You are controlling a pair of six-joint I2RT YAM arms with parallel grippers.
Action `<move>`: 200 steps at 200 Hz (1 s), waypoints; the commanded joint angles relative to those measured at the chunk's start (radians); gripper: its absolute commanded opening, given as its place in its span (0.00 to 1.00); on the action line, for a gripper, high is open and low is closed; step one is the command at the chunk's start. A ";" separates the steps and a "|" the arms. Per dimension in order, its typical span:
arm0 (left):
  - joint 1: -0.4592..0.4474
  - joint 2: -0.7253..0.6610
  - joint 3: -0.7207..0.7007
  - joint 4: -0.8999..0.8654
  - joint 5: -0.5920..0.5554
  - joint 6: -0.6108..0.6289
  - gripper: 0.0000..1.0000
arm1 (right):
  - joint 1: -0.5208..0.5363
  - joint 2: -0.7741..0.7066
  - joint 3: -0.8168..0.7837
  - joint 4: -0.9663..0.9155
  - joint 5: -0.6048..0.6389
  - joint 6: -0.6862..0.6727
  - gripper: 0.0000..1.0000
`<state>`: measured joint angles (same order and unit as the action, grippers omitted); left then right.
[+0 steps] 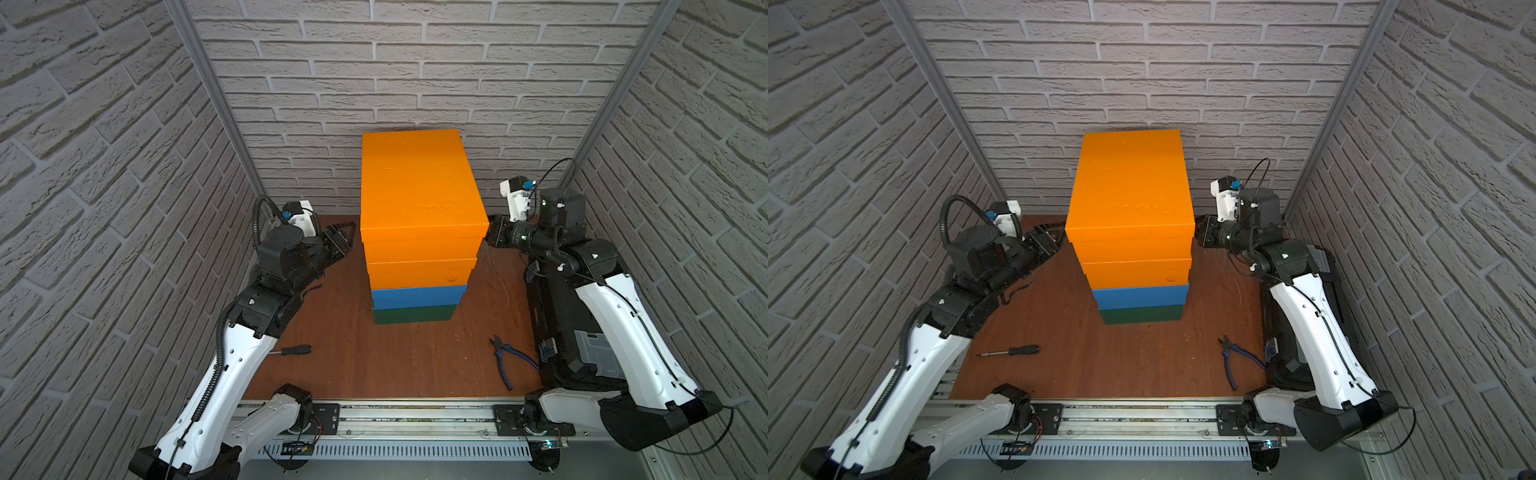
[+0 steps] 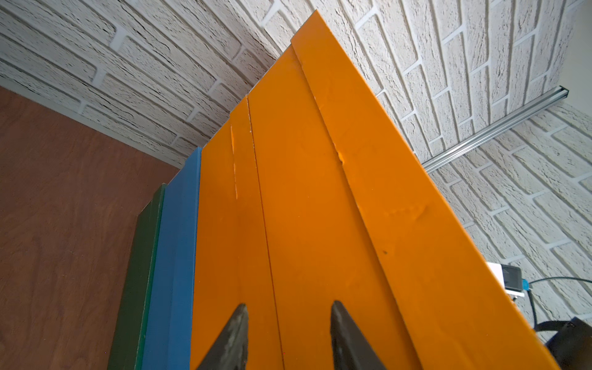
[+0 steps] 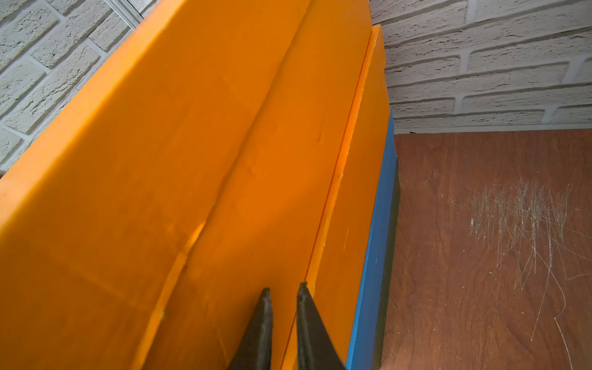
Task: Stack the shoeboxes
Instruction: Adjust the shoebox.
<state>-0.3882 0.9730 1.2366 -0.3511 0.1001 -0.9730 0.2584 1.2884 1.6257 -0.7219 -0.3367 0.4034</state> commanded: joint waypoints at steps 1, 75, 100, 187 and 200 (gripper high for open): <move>0.006 -0.010 -0.011 0.047 0.010 -0.002 0.43 | 0.007 -0.007 -0.003 0.034 0.019 -0.018 0.17; 0.059 -0.049 -0.009 -0.016 -0.003 0.055 0.55 | -0.004 -0.057 -0.006 -0.032 0.165 -0.086 0.18; 0.106 -0.072 -0.004 -0.110 -0.103 0.140 0.71 | -0.004 -0.100 -0.056 -0.022 0.245 -0.101 0.19; 0.185 -0.206 -0.341 0.092 -0.623 0.341 0.98 | -0.004 -0.303 -0.299 0.083 0.526 -0.247 0.40; 0.192 -0.221 -0.398 0.144 -0.718 0.351 0.98 | -0.004 -0.337 -0.363 0.122 0.577 -0.273 0.98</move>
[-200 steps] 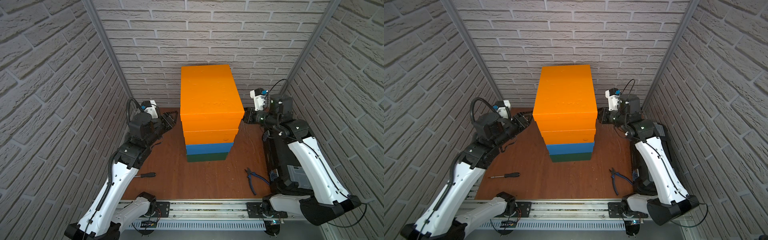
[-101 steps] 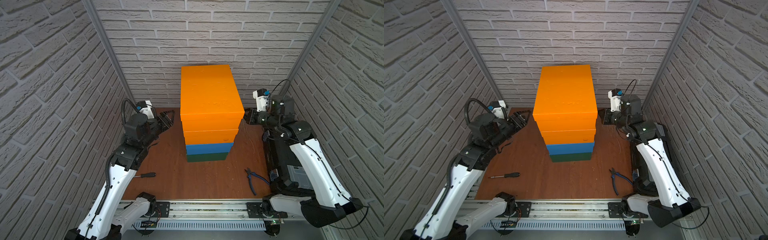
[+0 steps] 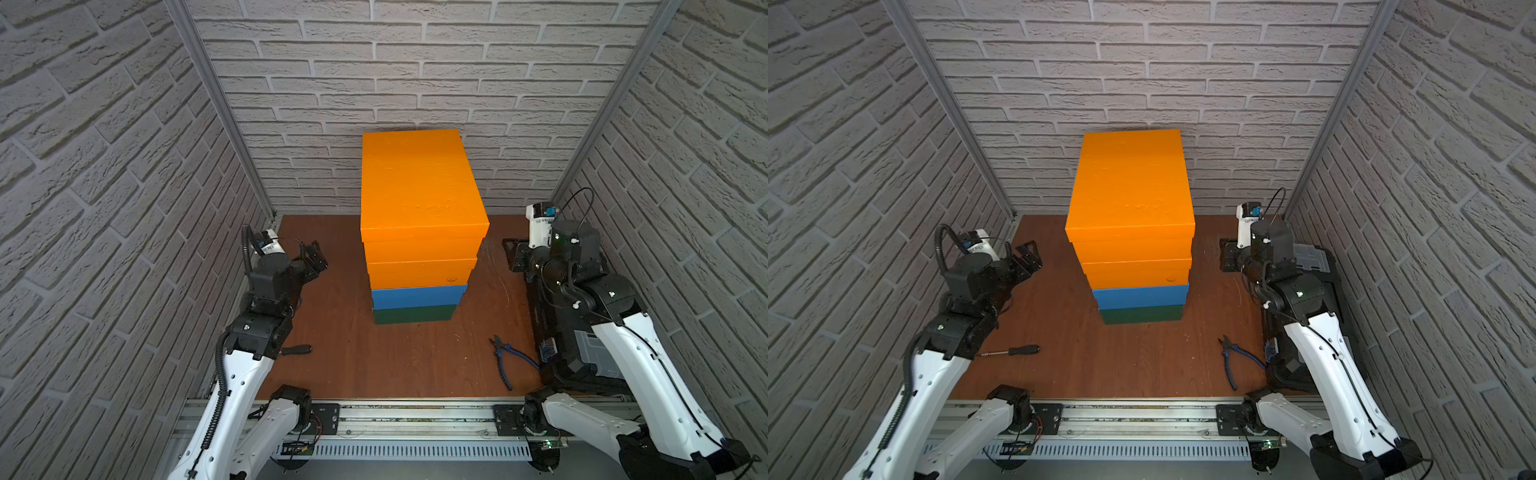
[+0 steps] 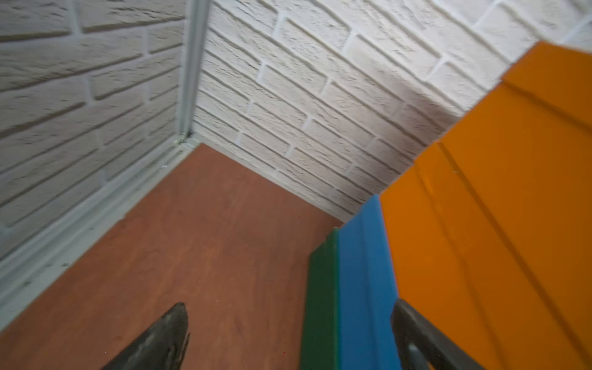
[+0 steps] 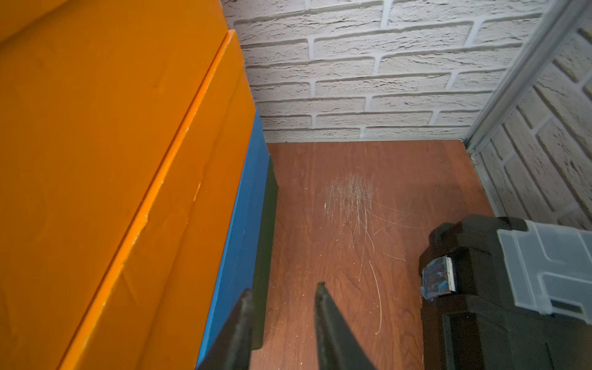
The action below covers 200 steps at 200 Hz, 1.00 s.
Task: Stack the shoeboxes
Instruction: Reset both arms
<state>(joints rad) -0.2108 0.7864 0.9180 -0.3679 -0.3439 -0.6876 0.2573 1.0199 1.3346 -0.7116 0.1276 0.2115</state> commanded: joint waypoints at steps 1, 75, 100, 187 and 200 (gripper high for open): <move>0.015 -0.035 -0.083 0.165 -0.280 0.065 0.98 | -0.003 -0.071 -0.076 0.113 0.114 -0.083 0.99; 0.028 0.028 -0.571 0.926 0.075 0.494 0.98 | -0.002 -0.133 -0.339 0.352 0.132 -0.111 1.00; 0.028 0.091 -0.509 0.765 0.072 0.558 0.98 | -0.002 -0.036 -0.331 0.322 0.088 -0.142 1.00; 0.049 0.301 -0.618 0.953 -0.057 0.590 0.98 | -0.007 0.065 -0.743 0.929 0.214 -0.179 1.00; 0.063 0.344 -0.632 1.001 -0.067 0.586 0.98 | -0.010 0.090 -0.788 0.981 0.360 -0.162 1.00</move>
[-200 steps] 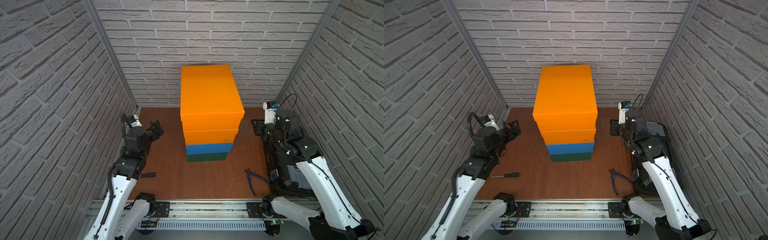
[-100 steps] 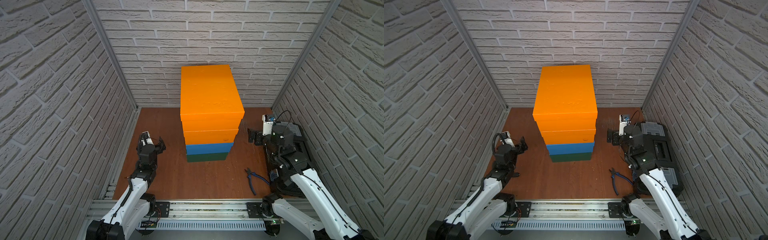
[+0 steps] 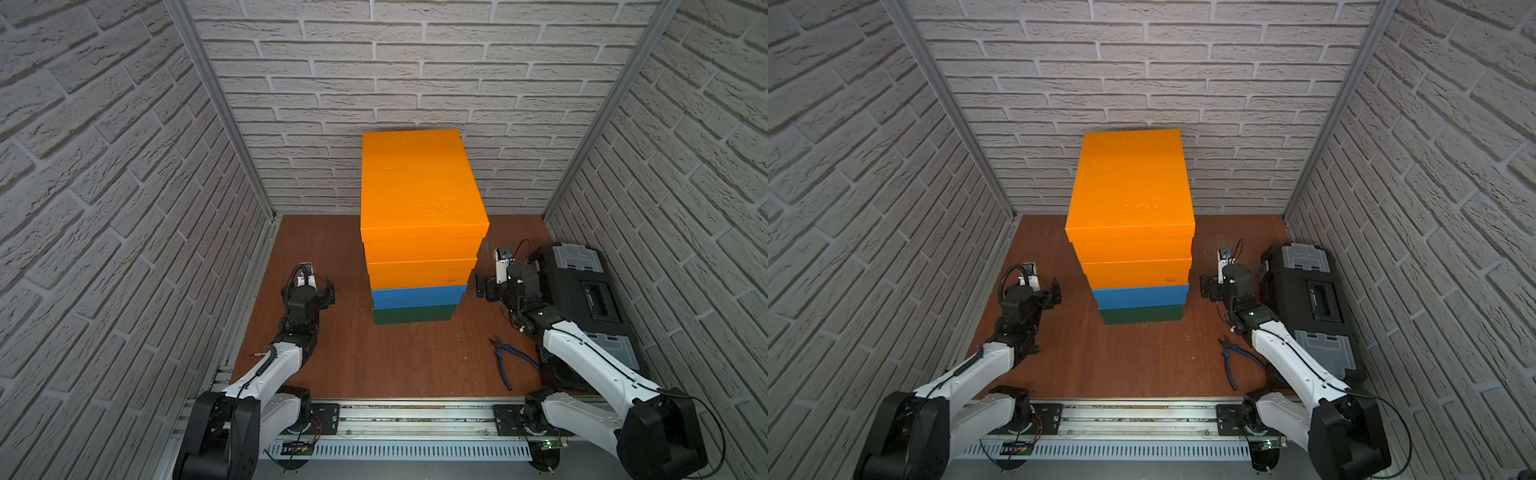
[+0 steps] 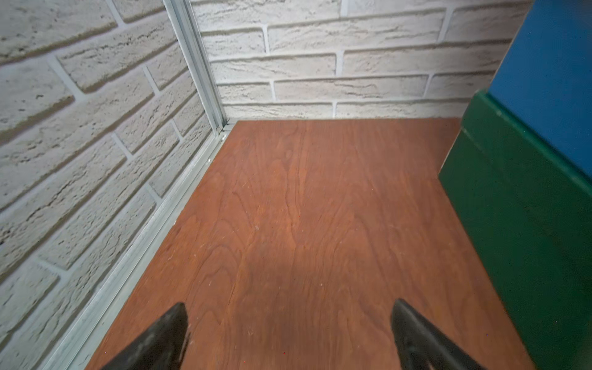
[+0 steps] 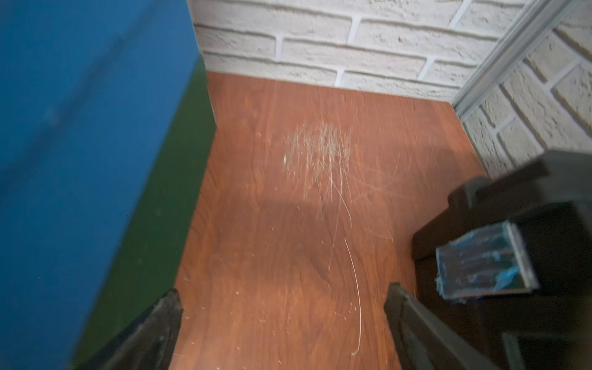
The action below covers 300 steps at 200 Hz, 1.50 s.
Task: Stack the shoeboxes
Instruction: Reset both arms
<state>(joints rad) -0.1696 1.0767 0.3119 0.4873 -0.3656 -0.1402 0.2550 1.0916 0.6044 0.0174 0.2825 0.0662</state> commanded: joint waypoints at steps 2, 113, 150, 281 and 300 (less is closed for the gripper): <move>0.025 0.062 -0.029 0.152 -0.047 0.038 0.98 | -0.009 0.023 -0.064 0.259 0.230 -0.012 1.00; 0.231 0.330 -0.019 0.451 0.148 -0.012 0.98 | -0.089 0.310 -0.078 0.412 0.420 0.074 1.00; 0.252 0.488 -0.008 0.571 0.249 0.000 0.98 | -0.128 0.376 -0.100 0.573 0.331 0.016 1.00; 0.245 0.496 0.060 0.460 0.257 0.016 0.98 | -0.146 0.429 -0.317 1.013 0.107 -0.076 1.00; 0.240 0.497 0.070 0.443 0.280 0.033 0.98 | -0.129 0.461 -0.350 1.153 0.118 -0.112 0.99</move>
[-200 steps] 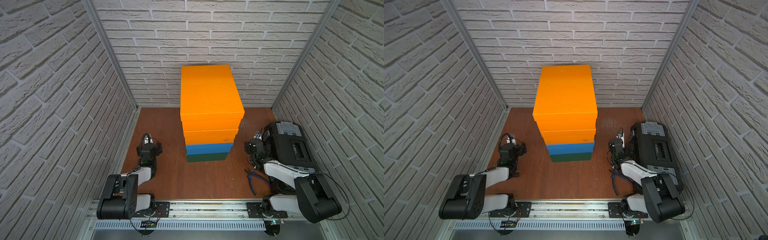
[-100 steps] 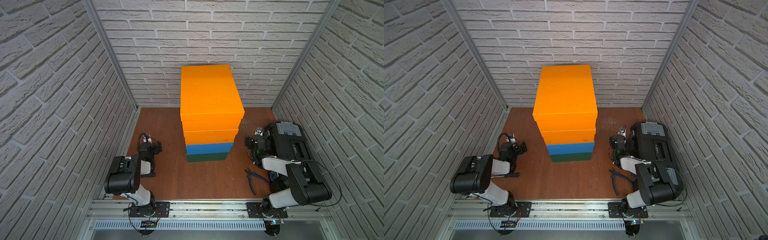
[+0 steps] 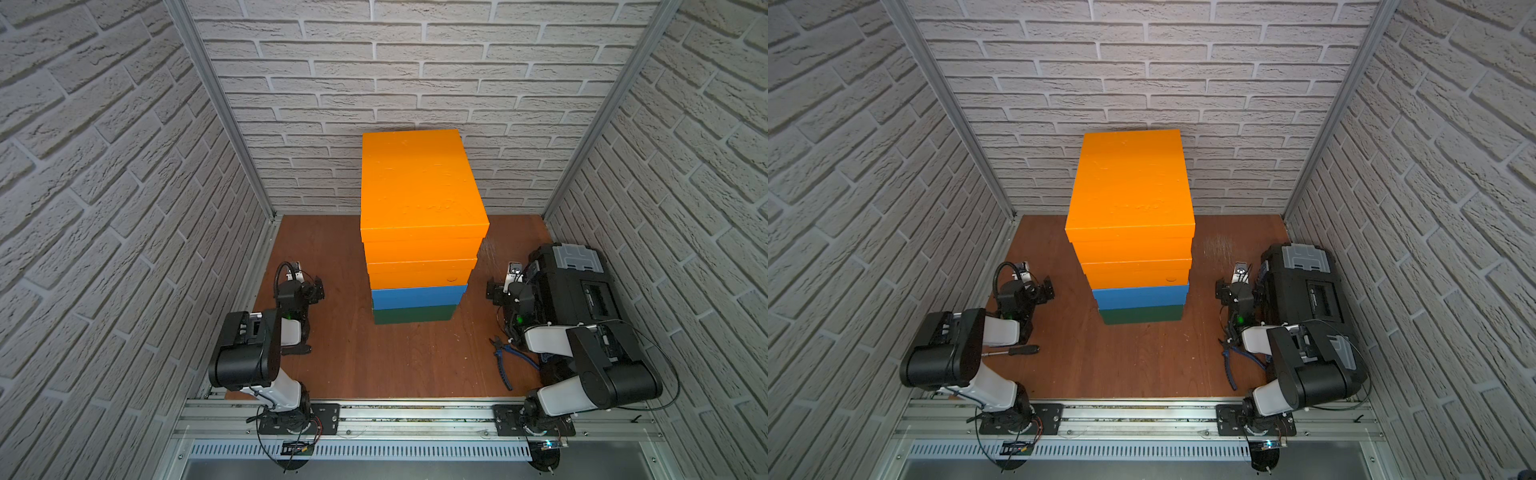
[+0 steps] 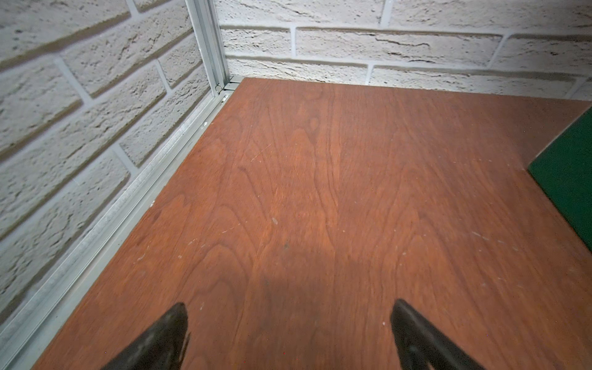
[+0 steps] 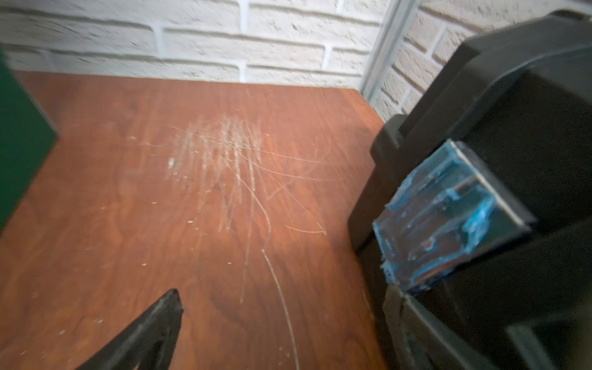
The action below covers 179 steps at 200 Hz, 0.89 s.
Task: Stack the shoeboxes
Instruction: Reset both arms
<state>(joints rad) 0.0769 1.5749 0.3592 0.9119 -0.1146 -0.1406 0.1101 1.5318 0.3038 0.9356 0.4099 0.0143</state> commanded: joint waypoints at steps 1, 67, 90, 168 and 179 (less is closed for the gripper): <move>-0.006 -0.002 0.023 0.017 0.030 0.034 0.98 | 0.016 0.011 -0.049 0.219 -0.013 -0.059 0.99; -0.011 -0.001 0.022 0.019 0.026 0.035 0.98 | -0.041 -0.028 0.094 -0.125 -0.186 -0.036 1.00; -0.011 -0.002 0.023 0.018 0.024 0.037 0.98 | -0.061 -0.026 0.101 -0.137 -0.218 -0.024 0.99; -0.004 -0.001 0.026 0.015 0.038 0.032 0.98 | -0.063 -0.028 0.103 -0.142 -0.222 -0.023 0.99; -0.011 -0.003 0.023 0.019 0.022 0.037 0.98 | -0.063 -0.027 0.104 -0.141 -0.222 -0.022 0.99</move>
<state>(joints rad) 0.0715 1.5749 0.3695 0.8818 -0.0875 -0.1230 0.0494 1.5261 0.4019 0.7731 0.1986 -0.0151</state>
